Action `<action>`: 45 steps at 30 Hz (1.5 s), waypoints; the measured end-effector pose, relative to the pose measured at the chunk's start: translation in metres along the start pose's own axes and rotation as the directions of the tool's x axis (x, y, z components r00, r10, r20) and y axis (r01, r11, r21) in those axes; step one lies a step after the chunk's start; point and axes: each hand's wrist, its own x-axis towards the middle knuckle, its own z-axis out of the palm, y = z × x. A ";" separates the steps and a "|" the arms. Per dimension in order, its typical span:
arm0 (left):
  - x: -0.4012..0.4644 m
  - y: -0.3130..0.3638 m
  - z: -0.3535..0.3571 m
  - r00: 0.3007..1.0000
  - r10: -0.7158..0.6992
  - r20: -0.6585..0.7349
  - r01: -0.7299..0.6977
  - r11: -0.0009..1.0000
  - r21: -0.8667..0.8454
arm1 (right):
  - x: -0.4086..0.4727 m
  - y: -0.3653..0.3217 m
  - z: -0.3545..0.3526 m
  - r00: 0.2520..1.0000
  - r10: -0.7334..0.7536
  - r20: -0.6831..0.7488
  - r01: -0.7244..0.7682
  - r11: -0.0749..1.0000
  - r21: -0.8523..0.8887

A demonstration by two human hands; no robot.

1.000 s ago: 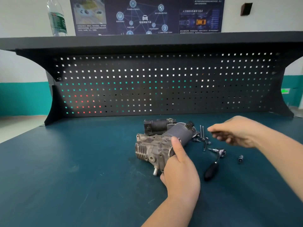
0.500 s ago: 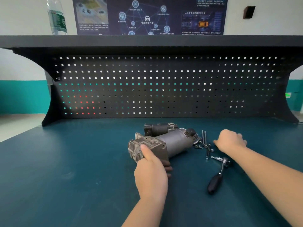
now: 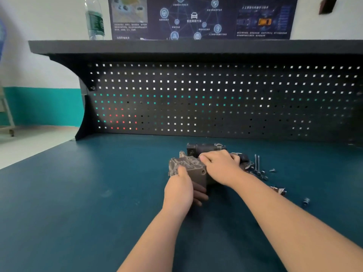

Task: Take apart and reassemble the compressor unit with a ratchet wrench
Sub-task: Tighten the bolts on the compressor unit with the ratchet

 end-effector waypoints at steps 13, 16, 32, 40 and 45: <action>-0.009 -0.012 -0.034 0.991 0.098 0.087 -0.097 0.995 -0.011 | -0.074 -0.021 -0.009 0.898 -0.331 -0.290 0.391 0.903 0.180; -0.006 -0.010 -0.035 0.994 0.050 0.094 -0.049 0.999 -0.013 | -0.074 -0.028 -0.005 0.909 -0.262 -0.325 0.331 0.926 0.181; -0.008 -0.009 -0.034 0.994 0.028 0.109 -0.022 0.998 -0.055 | -0.084 -0.034 0.002 0.979 0.204 -0.002 -0.156 0.755 0.636; -0.031 0.001 -0.022 0.966 0.094 0.242 -0.052 0.983 -0.175 | -0.100 -0.028 -0.034 0.991 0.130 0.033 -0.117 0.725 0.679; -0.035 0.012 -0.020 0.937 0.192 0.291 -0.126 0.965 -0.229 | -0.085 0.033 -0.090 0.917 0.398 -0.027 -0.070 0.228 0.971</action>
